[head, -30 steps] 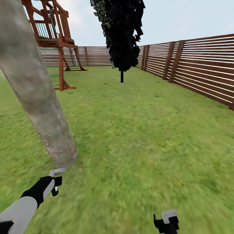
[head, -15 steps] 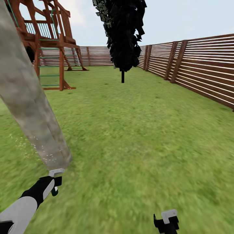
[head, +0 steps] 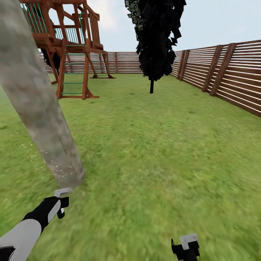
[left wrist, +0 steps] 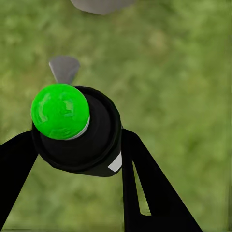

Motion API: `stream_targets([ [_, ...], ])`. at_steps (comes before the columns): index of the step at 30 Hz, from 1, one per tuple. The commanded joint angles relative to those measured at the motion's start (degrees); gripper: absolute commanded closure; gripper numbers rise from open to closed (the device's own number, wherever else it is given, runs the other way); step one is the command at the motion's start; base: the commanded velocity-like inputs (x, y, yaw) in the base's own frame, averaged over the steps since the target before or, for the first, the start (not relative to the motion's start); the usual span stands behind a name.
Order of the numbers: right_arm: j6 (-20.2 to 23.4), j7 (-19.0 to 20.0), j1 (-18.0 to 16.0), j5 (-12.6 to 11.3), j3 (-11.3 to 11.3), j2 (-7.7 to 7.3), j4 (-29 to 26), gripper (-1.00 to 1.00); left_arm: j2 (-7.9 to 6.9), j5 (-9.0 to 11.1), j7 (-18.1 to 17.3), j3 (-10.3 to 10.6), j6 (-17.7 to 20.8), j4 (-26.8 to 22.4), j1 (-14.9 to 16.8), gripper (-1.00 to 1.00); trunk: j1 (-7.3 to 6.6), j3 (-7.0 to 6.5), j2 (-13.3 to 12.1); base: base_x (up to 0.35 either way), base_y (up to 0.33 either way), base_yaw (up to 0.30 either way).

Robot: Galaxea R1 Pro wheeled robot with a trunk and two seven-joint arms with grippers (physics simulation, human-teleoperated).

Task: In the garden, pick up the pesticide atomizer on the floor and spray pesticide onto both trees until each tree trunk is fully covered.

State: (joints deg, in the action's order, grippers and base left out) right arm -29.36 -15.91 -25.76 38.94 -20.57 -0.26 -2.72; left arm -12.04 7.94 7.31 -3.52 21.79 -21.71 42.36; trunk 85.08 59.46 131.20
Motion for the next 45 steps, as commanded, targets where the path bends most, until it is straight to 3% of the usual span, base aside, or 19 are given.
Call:
stream_targets([
  [1,0.00,0.00,0.00,0.00,0.00,0.00,0.00,-1.00,0.00,-0.03,-0.01,0.00,0.00,0.00,0.00,1.00,0.00,0.00,0.00,0.161,-0.261,0.275],
  [9,0.00,0.05,0.01,0.04,0.00,0.00,0.00,-1.00,0.00,-0.03,-0.01,0.00,0.00,0.00,0.00,1.00,0.00,0.00,0.00,0.161,-0.261,0.255],
  [24,0.00,0.09,0.01,0.09,0.00,0.00,0.00,-1.00,-0.04,-0.03,-0.01,-0.02,0.00,0.00,0.00,1.00,0.00,0.00,0.00,0.161,-0.261,0.029],
  [45,0.00,0.09,0.01,0.13,0.00,0.00,0.00,-1.00,-0.09,-0.03,-0.01,-0.05,0.00,0.00,0.00,1.00,0.00,0.00,0.00,0.161,-0.261,0.245],
])
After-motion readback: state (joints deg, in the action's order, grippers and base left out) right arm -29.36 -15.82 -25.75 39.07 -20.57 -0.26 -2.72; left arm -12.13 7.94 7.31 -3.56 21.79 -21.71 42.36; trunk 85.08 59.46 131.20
